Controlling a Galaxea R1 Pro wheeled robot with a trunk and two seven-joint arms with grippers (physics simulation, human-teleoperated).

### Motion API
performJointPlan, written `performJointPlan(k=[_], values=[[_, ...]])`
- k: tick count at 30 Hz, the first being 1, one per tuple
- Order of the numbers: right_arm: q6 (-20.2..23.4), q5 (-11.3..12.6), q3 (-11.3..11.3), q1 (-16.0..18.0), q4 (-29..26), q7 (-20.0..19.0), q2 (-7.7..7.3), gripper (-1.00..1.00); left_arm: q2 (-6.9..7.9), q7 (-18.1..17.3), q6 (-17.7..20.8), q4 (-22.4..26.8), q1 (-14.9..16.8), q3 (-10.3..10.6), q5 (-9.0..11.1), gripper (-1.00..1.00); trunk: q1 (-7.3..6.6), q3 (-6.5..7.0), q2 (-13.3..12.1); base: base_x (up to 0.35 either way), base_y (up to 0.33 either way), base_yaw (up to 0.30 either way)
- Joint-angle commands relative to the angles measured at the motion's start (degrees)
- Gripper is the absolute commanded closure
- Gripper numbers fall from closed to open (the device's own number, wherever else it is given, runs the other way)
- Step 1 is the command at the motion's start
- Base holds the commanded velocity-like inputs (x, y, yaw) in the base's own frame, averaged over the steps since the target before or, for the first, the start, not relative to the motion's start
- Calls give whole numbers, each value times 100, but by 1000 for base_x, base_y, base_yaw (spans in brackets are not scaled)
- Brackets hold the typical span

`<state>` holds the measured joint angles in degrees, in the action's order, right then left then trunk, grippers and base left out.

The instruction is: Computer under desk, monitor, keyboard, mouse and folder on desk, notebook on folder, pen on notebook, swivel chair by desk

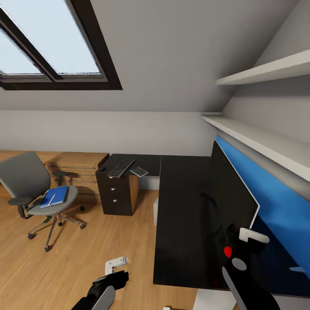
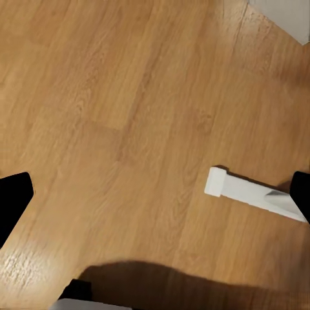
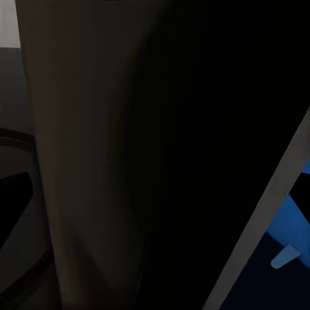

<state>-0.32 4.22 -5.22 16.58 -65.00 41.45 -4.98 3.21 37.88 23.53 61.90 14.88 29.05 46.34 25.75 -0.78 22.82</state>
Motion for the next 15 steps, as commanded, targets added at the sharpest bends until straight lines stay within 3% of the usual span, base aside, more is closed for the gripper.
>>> performJointPlan(k=[1, 2, 4, 7, 10, 15], values=[[-3, 44, -23, 6, -4, 38, -9, -100, 26, 46, 2, 8, 6, -178, 37, -100, 3, -8, 9, 0, 0, 0], [-3, 44, -23, 5, -4, 38, -10, -100, 36, 45, -7, 7, 6, -286, 37, -100, 3, -8, 9, 0, 0, 0], [-3, 44, -23, 4, -4, 38, -11, -100, 82, 38, -69, -14, 6, -730, 40, -100, 3, -8, 9, 0, 0, 0], [-3, 44, -23, 4, -4, 38, -11, -100, 175, 23, -115, -138, 6, -1125, 30, -100, 3, -8, 9, 0, 0, 0], [-3, 44, -23, 3, -4, 38, -12, -100, 208, 8, -131, -195, 6, -1261, 27, -100, 3, -8, 9, 0, 0, 0], [-3, 44, -23, 4, -4, 38, -12, -100, 216, 0, -138, -220, 6, -1319, 32, -100, 3, -8, 9, 0, 0, 0]])
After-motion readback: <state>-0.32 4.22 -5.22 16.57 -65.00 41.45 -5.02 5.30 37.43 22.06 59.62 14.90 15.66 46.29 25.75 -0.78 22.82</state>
